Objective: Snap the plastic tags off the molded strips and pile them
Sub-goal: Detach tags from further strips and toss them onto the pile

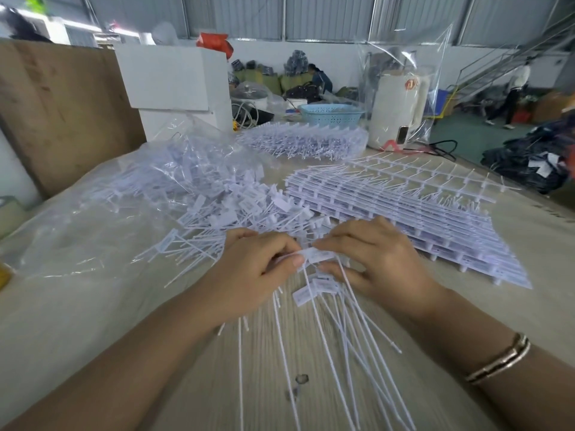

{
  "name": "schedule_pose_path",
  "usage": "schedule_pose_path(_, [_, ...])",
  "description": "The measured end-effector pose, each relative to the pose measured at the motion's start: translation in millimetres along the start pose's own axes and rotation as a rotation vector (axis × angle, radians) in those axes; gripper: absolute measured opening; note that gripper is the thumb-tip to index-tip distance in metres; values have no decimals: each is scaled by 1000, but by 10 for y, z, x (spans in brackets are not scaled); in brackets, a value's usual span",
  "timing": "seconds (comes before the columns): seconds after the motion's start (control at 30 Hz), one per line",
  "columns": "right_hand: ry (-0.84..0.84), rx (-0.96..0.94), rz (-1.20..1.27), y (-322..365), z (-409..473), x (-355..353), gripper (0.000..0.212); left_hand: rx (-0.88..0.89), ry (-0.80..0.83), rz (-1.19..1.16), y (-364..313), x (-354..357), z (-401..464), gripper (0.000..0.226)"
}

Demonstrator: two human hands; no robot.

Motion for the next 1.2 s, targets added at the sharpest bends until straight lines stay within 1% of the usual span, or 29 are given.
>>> schedule_pose_path(0.13, [0, -20, 2, 19, 10, 14, 31, -27, 77, 24, -9, 19, -14, 12])
schedule_pose_path(0.23, [-3, 3, 16, 7, 4, 9, 32, -9, 67, 26, -4, -15, -5, 15])
schedule_pose_path(0.3, [19, 31, 63, 22, -2, 26, 31, 6, 39, 34, 16, -41, 2, 21])
schedule_pose_path(0.37, [63, 85, 147, 29, -12, 58, 30, 22, 18, 35, 36, -45, 3, 26])
schedule_pose_path(0.43, [98, 151, 234, 15, -24, 103, 27, 40, 11, 34, 39, -40, 3, 20])
schedule_pose_path(0.5, [125, 243, 374, -12, -43, 150, 22, 61, 6, 35, 31, -28, 7, 15])
schedule_pose_path(0.57, [152, 334, 533, -24, -42, 177, 15, 93, 7, 45, 15, -19, 12, 15])
schedule_pose_path(0.6, [149, 351, 581, -15, -37, 172, 13, 107, 9, 46, 1, -15, 16, 16])
schedule_pose_path(0.7, [143, 378, 711, -30, -8, 117, 31, 113, 17, 5, -29, -14, 18, 15])
schedule_pose_path(0.73, [153, 387, 767, -51, -1, 101, 34, 117, 21, -14, -34, -13, 20, 14])
schedule_pose_path(0.77, [159, 392, 814, -61, 1, 96, 35, 122, 23, -31, -42, -9, 26, 14])
schedule_pose_path(0.9, [206, 415, 957, -55, 3, 126, 31, 131, 36, -73, -79, 10, 53, 9])
schedule_pose_path(0.97, [140, 568, 972, -157, -9, 104, 31, 117, 61, -100, -49, -9, 11, 11])
schedule_pose_path(1.0, [79, 665, 950, -257, -52, 79, 26, 97, 79, -116, -29, -26, -15, 11])
schedule_pose_path(1.03, [36, 720, 936, -355, -103, 52, 22, 76, 86, -131, -12, -46, -27, 10])
schedule_pose_path(1.07, [44, 729, 918, -409, -140, 39, 22, 65, 70, -141, 2, -70, -33, 12])
schedule_pose_path(1.1, [97, 694, 879, -400, -167, 47, 21, 63, 41, -144, 15, -97, -25, 14])
schedule_pose_path(1.13, [168, 607, 797, -354, -163, 64, 18, 66, 13, -140, 22, -112, -8, 16])
schedule_pose_path(1.2, [261, 359, 579, -250, -102, 131, 25, 94, -14, -97, 15, -86, 20, 20])
Point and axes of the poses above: each hand's wrist, its own z-axis towards the middle knuckle, its own x-axis out of the palm, y = z × x, the point moved 3 cm from there along z, towards the middle knuckle, and after that the axes turned 15 degrees about -z, right-handed, at the moved point
